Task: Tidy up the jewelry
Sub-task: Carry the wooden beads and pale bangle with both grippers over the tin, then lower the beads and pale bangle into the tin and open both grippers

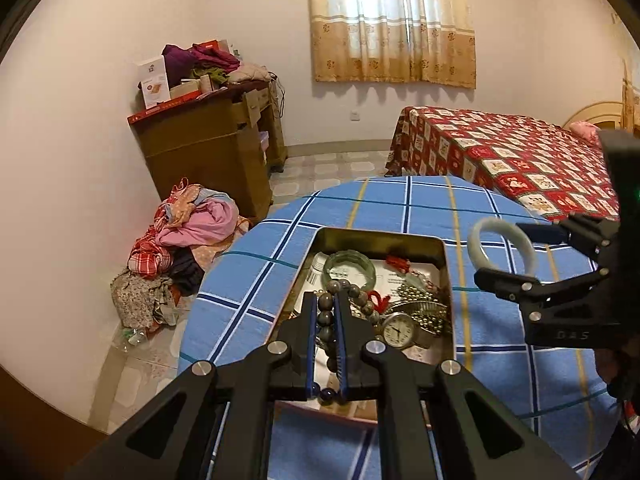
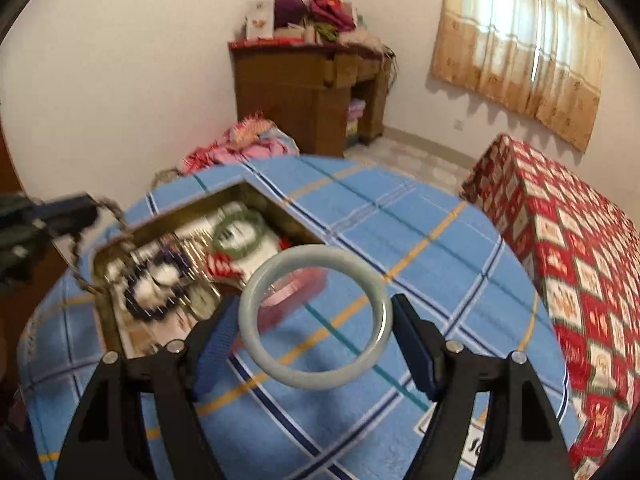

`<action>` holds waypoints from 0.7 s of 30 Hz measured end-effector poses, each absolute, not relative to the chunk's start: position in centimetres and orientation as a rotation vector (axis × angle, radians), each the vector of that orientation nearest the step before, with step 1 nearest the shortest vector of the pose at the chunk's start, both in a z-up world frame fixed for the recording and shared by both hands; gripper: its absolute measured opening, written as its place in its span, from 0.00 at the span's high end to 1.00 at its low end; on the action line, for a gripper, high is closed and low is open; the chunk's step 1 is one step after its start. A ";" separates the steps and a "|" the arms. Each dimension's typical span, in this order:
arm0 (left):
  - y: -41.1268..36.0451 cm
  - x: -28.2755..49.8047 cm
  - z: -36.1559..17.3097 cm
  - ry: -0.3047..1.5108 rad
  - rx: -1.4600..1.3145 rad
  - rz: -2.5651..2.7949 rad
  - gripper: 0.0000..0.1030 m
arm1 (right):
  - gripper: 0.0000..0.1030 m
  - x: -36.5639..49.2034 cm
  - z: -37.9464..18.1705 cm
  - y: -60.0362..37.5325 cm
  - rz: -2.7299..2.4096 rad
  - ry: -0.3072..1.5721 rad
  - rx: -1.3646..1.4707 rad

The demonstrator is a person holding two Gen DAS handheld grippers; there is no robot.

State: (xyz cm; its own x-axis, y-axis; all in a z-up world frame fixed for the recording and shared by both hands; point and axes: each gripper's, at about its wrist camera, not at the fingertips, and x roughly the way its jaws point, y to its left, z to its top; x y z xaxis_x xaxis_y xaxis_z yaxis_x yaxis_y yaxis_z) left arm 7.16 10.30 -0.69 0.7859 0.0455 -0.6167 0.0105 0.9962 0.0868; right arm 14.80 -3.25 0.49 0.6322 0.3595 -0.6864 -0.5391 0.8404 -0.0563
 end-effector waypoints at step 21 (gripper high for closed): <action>13.0 10.5 -4.2 0.758 0.061 0.074 0.93 | 0.24 16.5 -1.8 2.9 0.624 0.737 -0.283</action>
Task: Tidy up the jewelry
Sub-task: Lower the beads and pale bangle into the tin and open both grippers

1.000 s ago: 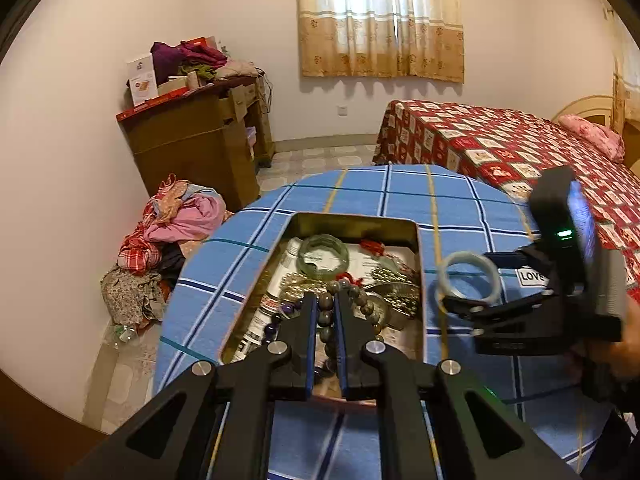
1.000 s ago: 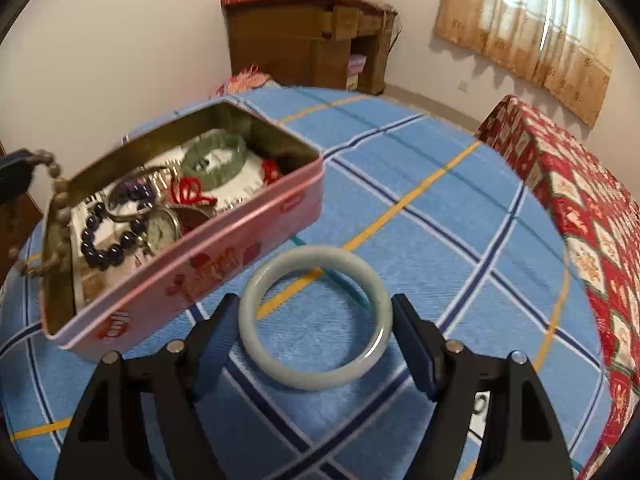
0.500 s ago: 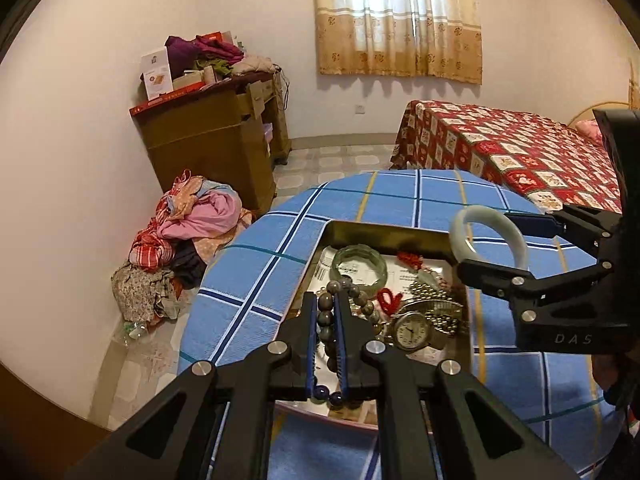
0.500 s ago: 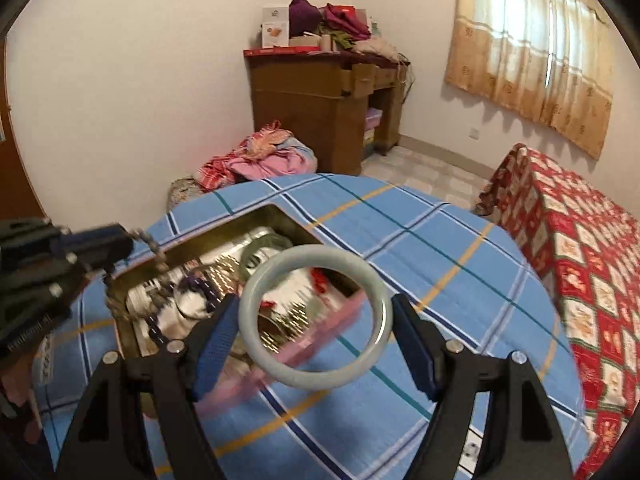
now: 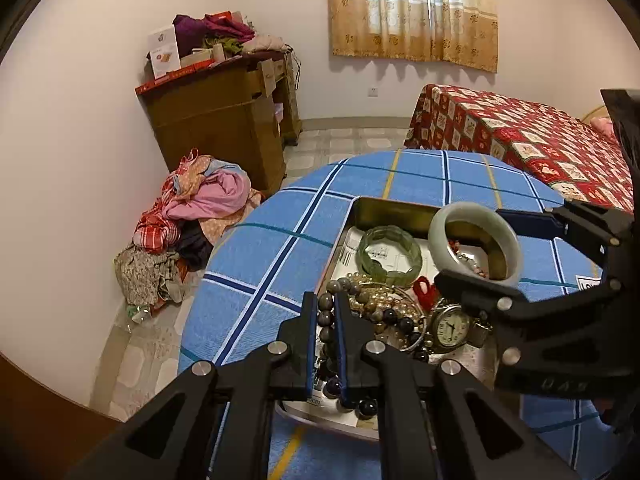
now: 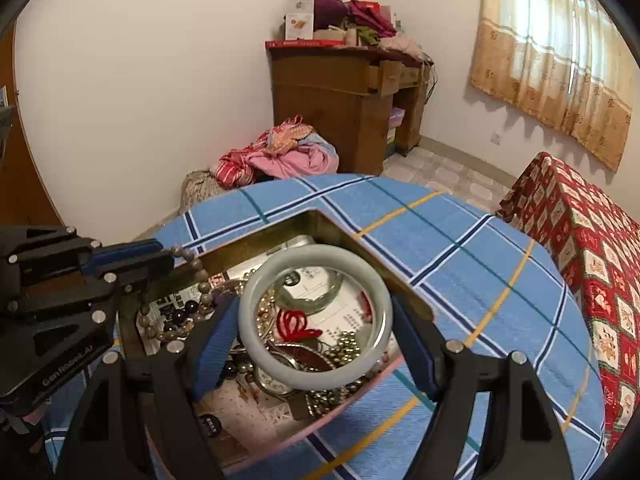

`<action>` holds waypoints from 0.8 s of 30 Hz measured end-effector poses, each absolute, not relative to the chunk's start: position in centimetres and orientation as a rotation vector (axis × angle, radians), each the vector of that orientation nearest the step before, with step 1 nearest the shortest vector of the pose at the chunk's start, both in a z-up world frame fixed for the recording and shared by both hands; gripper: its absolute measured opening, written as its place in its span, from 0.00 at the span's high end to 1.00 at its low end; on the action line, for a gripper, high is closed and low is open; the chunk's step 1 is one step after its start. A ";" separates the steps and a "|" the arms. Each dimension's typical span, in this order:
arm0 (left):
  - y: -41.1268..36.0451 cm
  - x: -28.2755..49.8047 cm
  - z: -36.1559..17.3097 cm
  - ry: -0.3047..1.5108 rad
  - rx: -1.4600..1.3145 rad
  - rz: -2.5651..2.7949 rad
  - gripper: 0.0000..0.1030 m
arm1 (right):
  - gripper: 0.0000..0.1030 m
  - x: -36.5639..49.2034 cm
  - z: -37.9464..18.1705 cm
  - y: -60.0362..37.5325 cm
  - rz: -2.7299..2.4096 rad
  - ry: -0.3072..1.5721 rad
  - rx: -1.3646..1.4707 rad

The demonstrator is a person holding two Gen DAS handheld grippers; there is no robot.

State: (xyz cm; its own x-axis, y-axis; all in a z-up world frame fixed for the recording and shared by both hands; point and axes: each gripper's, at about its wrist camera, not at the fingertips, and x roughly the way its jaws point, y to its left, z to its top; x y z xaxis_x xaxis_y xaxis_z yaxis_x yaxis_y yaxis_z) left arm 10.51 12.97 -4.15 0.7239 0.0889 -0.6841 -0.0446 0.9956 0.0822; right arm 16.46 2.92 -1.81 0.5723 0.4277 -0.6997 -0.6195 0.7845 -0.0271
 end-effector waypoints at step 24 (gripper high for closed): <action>13.1 11.8 -6.0 0.810 0.046 0.069 0.92 | 0.24 16.0 -4.0 4.0 0.612 0.788 -0.322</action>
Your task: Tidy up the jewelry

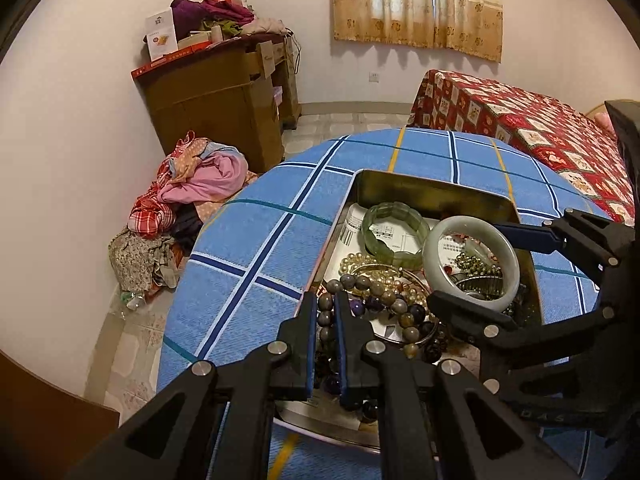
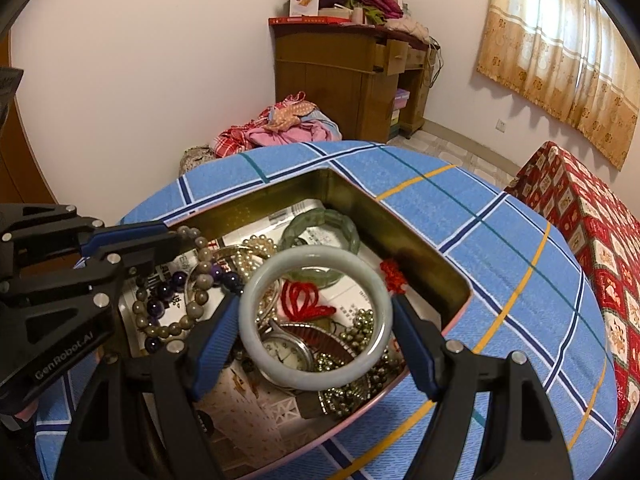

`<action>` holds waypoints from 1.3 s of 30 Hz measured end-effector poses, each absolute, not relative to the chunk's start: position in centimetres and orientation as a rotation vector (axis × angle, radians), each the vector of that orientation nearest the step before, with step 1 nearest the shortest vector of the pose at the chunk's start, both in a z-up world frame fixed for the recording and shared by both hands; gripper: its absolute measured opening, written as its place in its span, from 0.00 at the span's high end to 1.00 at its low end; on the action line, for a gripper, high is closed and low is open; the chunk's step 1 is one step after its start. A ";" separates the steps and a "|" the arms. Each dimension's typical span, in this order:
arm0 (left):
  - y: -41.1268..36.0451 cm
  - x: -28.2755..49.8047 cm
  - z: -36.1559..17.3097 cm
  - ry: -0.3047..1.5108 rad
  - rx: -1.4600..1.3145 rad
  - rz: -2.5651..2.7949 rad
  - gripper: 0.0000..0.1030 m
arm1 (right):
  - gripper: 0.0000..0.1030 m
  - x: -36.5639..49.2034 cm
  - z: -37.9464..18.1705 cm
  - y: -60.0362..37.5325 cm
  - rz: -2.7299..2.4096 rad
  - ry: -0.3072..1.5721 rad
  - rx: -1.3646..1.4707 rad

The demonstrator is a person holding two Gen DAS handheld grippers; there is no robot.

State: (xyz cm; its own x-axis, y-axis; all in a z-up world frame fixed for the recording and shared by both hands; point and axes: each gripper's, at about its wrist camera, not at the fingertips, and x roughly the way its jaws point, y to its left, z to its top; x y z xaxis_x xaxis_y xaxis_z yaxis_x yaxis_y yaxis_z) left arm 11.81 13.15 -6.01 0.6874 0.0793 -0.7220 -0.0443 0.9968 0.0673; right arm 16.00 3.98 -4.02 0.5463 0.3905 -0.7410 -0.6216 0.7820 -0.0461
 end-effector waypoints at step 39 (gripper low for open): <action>13.2 2.3 1.2 0.635 -0.031 0.166 0.28 | 0.10 7.7 3.3 -3.4 0.530 0.582 -0.191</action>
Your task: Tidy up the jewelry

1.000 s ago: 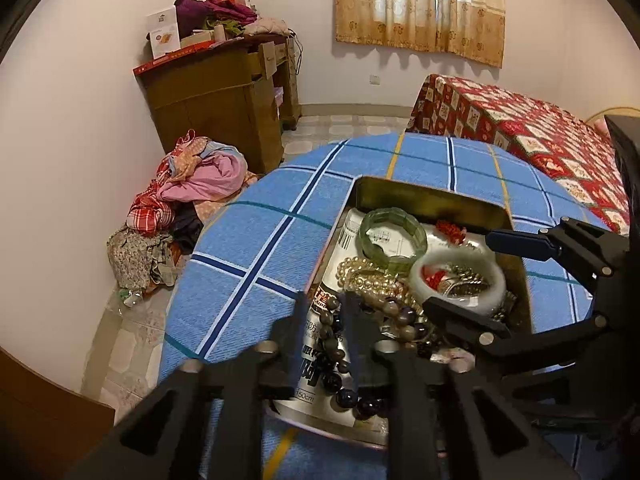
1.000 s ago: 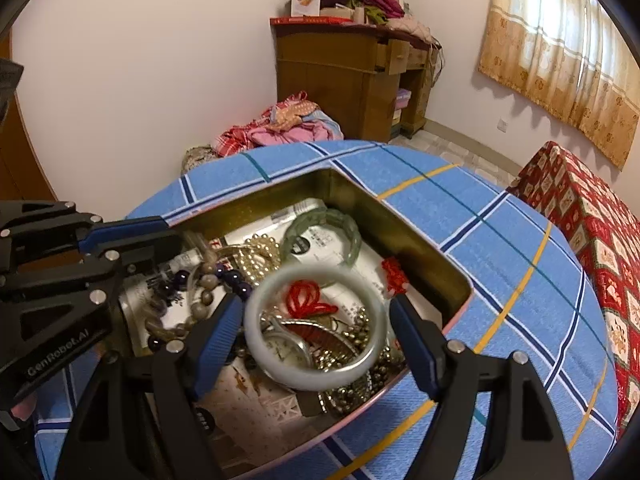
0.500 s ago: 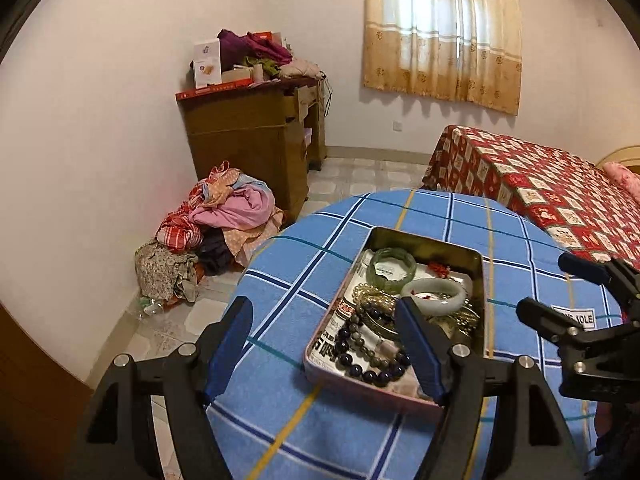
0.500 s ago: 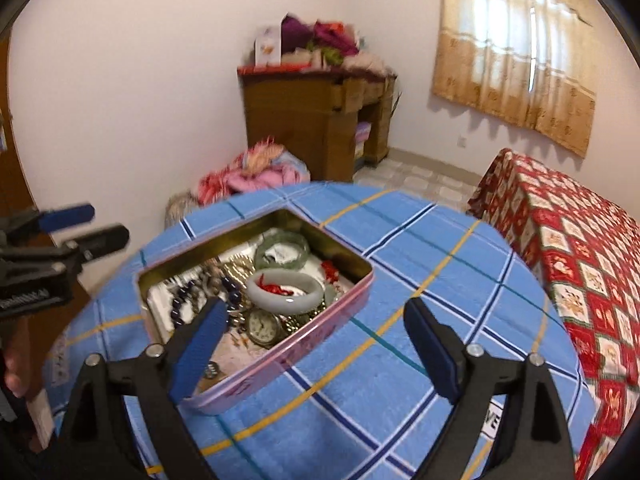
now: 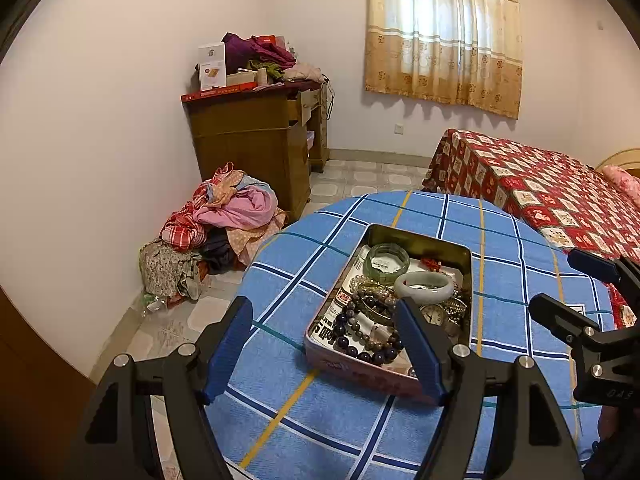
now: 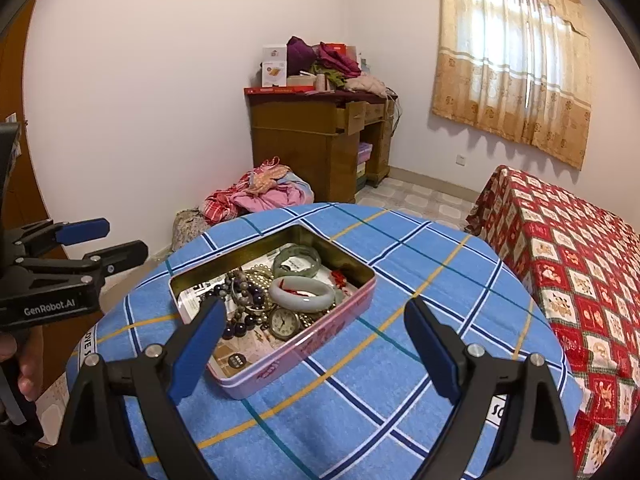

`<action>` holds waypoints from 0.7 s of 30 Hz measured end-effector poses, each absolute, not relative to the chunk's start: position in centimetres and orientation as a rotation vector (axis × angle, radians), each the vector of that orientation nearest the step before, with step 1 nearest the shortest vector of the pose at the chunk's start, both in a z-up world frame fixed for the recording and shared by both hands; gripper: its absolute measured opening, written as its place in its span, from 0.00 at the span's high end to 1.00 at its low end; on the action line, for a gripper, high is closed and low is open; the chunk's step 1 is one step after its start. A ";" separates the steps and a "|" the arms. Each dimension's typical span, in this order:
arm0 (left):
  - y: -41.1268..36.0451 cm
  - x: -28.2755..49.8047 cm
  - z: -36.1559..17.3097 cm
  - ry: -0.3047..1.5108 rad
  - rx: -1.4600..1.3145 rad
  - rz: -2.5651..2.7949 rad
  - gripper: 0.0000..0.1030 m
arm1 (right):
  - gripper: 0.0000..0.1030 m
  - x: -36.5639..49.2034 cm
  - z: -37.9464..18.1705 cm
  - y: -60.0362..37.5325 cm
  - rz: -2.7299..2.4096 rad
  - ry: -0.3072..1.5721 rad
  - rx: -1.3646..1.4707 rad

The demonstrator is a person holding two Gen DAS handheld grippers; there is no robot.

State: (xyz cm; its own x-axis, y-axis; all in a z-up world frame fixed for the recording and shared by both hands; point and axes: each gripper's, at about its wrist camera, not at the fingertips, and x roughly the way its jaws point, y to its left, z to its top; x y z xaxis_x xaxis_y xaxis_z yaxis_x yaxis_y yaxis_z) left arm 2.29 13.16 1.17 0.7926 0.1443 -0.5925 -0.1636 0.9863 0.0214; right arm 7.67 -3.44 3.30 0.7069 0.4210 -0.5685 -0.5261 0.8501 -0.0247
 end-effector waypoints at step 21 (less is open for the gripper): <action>12.3 1.8 1.9 0.628 -0.018 0.154 0.28 | 0.08 7.0 4.4 -4.5 0.518 0.541 -0.176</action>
State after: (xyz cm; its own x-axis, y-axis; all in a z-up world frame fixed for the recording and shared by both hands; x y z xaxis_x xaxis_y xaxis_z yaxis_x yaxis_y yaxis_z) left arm 1.82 12.26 1.92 0.7982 0.1383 -0.5863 -0.1490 0.9884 0.0303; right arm 7.04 -4.48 4.41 0.7329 0.4229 -0.5329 -0.5136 0.8576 -0.0259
